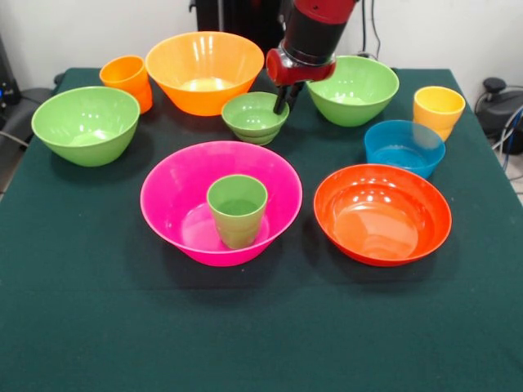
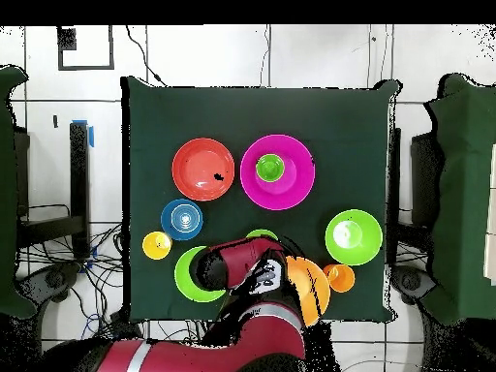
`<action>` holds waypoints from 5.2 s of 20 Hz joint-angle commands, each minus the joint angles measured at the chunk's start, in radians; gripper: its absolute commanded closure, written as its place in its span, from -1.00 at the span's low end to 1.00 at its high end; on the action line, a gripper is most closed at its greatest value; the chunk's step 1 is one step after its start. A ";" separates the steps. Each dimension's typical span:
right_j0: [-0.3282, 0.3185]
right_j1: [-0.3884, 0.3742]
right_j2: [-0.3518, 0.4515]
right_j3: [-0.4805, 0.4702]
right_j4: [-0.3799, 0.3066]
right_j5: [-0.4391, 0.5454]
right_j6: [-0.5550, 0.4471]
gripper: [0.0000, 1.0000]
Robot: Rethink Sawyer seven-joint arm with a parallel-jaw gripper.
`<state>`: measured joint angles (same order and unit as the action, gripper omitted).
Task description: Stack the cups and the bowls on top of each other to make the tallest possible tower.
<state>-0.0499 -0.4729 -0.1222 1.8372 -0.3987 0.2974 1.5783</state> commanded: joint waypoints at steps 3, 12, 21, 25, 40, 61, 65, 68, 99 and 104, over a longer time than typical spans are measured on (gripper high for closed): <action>-0.015 0.018 0.155 -0.097 0.012 0.019 0.052 1.00; -0.014 0.005 0.174 -0.127 0.010 0.074 0.023 1.00; 0.028 -0.007 0.128 -0.157 0.007 0.127 0.047 1.00; 0.072 -0.011 0.082 -0.180 -0.004 0.150 0.069 1.00; 0.074 -0.044 0.066 -0.154 0.004 0.184 0.085 1.00; 0.098 -0.084 0.030 -0.156 0.012 0.284 0.061 1.00; 0.103 -0.093 0.028 -0.156 0.008 0.313 0.064 1.00; 0.105 -0.099 0.029 -0.159 0.009 0.331 0.063 1.00; 0.034 -0.150 0.149 -0.224 0.000 0.361 -0.029 1.00; 0.039 -0.158 0.146 -0.229 -0.005 0.385 -0.034 1.00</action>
<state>-0.0032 -0.6234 -0.0855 1.6703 -0.4000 0.5764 1.5783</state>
